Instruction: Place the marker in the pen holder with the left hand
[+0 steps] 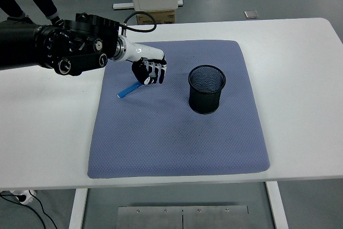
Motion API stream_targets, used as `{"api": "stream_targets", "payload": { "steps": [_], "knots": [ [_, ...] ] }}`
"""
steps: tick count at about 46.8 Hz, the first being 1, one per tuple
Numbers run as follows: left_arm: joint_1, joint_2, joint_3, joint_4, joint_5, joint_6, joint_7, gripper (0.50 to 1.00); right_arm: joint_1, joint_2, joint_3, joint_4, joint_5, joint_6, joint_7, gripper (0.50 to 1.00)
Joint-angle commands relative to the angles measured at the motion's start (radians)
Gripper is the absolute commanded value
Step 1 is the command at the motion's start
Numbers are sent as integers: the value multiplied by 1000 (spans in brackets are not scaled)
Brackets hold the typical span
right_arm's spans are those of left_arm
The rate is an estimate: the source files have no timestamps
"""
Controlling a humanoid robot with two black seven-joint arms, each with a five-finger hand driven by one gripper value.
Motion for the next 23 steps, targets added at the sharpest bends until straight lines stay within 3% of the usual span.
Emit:
{"api": "stream_targets", "payload": {
  "steps": [1, 23],
  "knots": [
    [1, 0, 0, 0, 0, 0, 0, 500, 0, 0, 0, 0, 0, 0, 0, 1000],
    [30, -9, 6, -5, 8, 2, 0, 500, 0, 0, 0, 0, 0, 0, 0, 1000]
  ]
}}
